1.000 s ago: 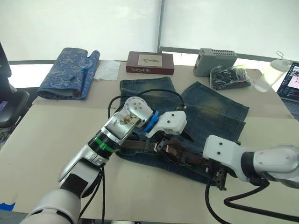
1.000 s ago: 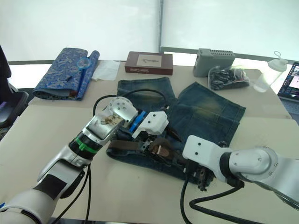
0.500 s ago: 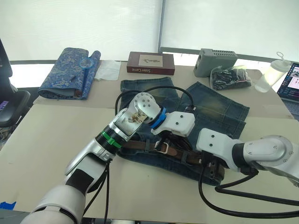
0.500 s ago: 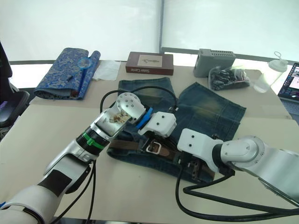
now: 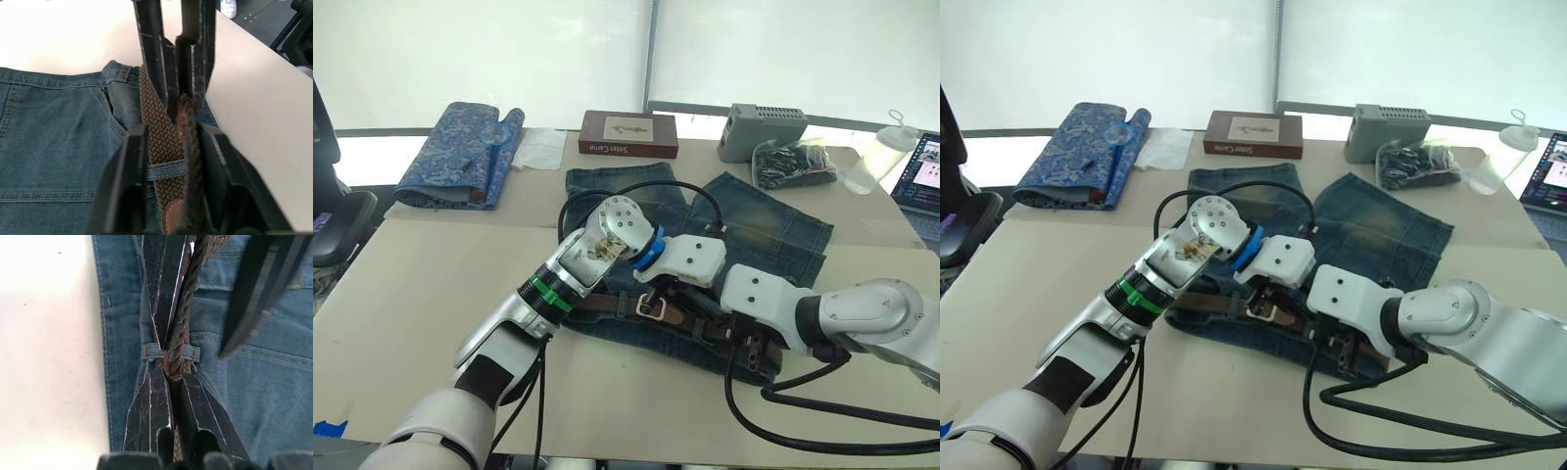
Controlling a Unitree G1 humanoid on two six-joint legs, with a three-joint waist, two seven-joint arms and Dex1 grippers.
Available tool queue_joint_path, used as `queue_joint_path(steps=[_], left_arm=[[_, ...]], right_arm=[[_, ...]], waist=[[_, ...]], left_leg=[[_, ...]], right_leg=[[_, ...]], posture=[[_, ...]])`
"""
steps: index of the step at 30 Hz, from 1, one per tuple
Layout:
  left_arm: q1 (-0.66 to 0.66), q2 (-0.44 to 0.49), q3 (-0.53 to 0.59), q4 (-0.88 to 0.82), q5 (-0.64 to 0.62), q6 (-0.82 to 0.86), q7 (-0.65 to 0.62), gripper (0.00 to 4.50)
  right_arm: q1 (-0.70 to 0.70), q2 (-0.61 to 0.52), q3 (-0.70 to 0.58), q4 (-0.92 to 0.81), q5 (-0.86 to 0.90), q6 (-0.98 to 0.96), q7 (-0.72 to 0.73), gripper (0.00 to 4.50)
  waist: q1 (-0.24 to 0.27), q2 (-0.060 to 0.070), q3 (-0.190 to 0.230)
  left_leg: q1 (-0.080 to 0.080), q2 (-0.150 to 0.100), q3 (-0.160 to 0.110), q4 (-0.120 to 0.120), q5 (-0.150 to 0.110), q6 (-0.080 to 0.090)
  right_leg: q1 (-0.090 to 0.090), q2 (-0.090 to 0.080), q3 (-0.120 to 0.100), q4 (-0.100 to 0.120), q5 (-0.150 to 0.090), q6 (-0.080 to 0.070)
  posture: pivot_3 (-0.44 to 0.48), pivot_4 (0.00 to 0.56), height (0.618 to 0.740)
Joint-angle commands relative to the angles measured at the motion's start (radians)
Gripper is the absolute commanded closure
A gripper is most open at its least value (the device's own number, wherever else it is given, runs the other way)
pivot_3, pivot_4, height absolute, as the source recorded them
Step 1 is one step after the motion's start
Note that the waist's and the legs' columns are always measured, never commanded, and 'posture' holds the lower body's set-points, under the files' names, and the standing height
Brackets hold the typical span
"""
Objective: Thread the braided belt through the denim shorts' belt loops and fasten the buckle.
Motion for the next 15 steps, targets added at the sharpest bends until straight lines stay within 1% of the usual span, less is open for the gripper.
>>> queue_joint_path(steps=[1,2,3,4,5,6,9,11,13,15], left_arm=[[-0.011,-0.002,0.003,-0.02,0.003,-0.008,-0.004,3.01],[-0.011,-0.002,0.001,-0.02,0.004,-0.01,-0.006,3.01],[-0.01,0.002,-0.001,-0.022,0.003,-0.012,-0.014,3.52],[-0.009,0.005,-0.002,-0.023,0.003,-0.014,-0.021,3.85],[-0.007,0.009,-0.002,-0.022,0.006,-0.016,-0.021,4.3],[-0.004,0.012,-0.002,-0.02,0.011,-0.018,-0.018,4.45],[0.011,0.039,0.004,-0.001,0.03,-0.029,-0.006,4.45],[0.025,0.064,0.02,0.014,0.039,-0.027,0.015,4.5],[0.046,0.09,0.039,0.027,0.049,-0.043,0.044,4.5],[0.085,0.122,0.073,0.031,0.057,-0.066,0.099,4.5]], right_arm=[[-0.014,0.001,-0.021,-0.018,-0.015,0.002,0.011,4.5],[-0.013,0.002,-0.022,-0.018,-0.017,0.001,0.012,4.5],[-0.012,0.003,-0.022,-0.018,-0.019,0.0,0.013,4.5],[-0.012,0.004,-0.021,-0.018,-0.021,0.001,0.013,4.5],[-0.012,0.005,-0.022,-0.017,-0.024,0.0,0.014,4.5],[-0.011,0.007,-0.021,-0.016,-0.028,-0.001,0.014,4.5],[-0.004,0.02,-0.028,-0.009,-0.043,-0.006,0.008,4.5],[0.01,0.044,-0.05,0.001,-0.049,-0.013,-0.004,3.64],[0.037,0.058,-0.059,0.003,-0.075,-0.026,-0.024,2.98],[0.09,0.099,-0.053,0.008,-0.129,-0.057,-0.081,2.26]], waist=[[0.0,0.0,0.0],[0.0,0.0,0.0],[0.0,0.0,0.0],[0.0,0.0,0.0],[0.0,0.0,0.0],[0.0,0.0,0.0],[0.0,0.0,0.0],[-0.001,0.0,0.0],[-0.003,0.0,0.0],[-0.007,0.0,0.0]], left_leg=[[0.0,0.0,0.0,0.0,0.0,0.0],[0.0,0.0,0.0,0.0,0.0,0.0],[0.0,0.0,0.0,0.0,0.0,0.0],[0.0,0.0,0.0,0.0,0.0,-0.001],[0.0,0.0,0.0,0.0,0.0,-0.001],[0.0,0.0,0.0,0.0,0.0,-0.001],[0.0,0.0,0.001,0.0,0.0,-0.001],[0.0,0.0,0.001,0.0,0.0,-0.001],[0.0,0.0,0.001,0.0,0.0,-0.001],[0.0,0.0,0.001,0.0,0.001,-0.001]], right_leg=[[0.0,0.0,0.0,0.001,-0.001,0.001],[-0.001,0.0,0.0,0.001,-0.001,0.001],[-0.001,0.0,0.0,0.001,0.0,0.001],[-0.001,0.0,0.0,0.002,0.0,0.0],[-0.001,0.0,0.001,0.002,0.001,-0.001],[-0.001,0.0,0.001,0.002,0.001,-0.001],[-0.001,0.0,0.001,0.002,0.001,-0.001],[-0.001,0.0,0.001,0.002,0.001,-0.001],[-0.002,0.0,0.001,0.002,0.001,-0.001],[-0.002,0.0,0.001,0.002,0.001,-0.002]], posture=[[0.0,0.15,0.74],[0.0,0.15,0.74],[0.0,0.15,0.74],[0.0,0.15,0.74],[0.0,0.15,0.74],[0.0,0.15,0.74],[0.0,0.15,0.74],[0.0,0.15,0.74],[0.0,0.15,0.74],[0.0,0.15,0.74]])
